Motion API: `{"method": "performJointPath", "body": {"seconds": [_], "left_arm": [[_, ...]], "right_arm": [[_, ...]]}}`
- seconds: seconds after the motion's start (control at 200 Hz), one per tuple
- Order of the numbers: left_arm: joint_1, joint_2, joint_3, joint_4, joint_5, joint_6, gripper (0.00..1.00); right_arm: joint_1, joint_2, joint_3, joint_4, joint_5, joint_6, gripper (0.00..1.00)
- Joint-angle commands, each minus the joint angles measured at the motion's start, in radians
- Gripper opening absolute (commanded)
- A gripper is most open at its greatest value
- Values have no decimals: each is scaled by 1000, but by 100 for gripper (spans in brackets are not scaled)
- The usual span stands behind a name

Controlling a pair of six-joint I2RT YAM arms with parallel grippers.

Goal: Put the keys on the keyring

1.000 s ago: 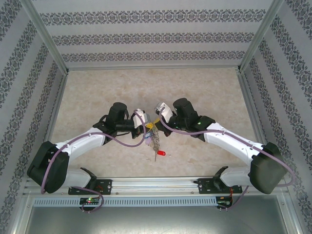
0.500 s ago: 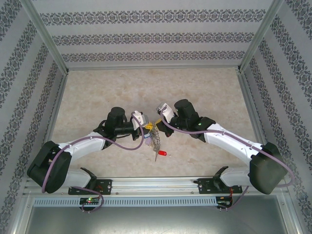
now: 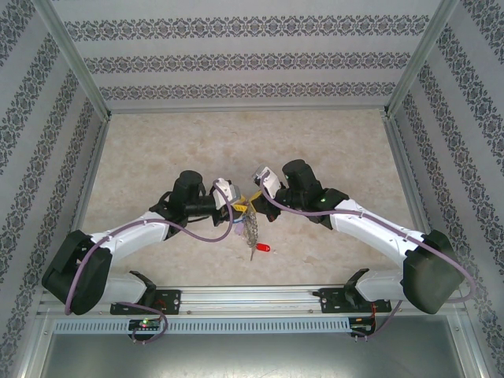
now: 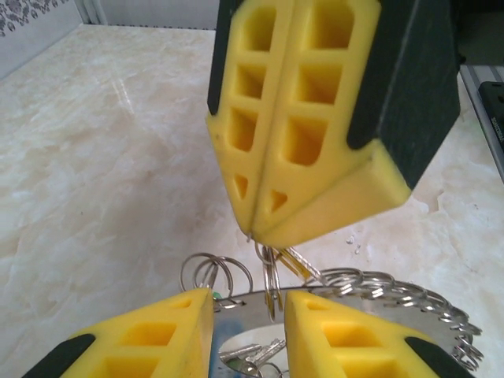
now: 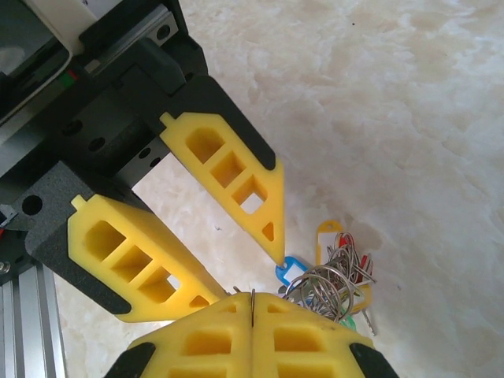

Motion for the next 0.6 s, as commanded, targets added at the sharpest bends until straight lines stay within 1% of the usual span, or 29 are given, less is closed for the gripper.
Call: {"method": "performJointPath", "body": {"seconds": [0.0, 0.595], "left_arm": [[-20, -23, 35, -31, 11, 28, 30], [-22, 26, 116, -182, 10, 124, 28]], "right_arm": [[3, -25, 28, 28, -34, -2, 0], [7, -22, 34, 36, -56, -11, 0]]}}
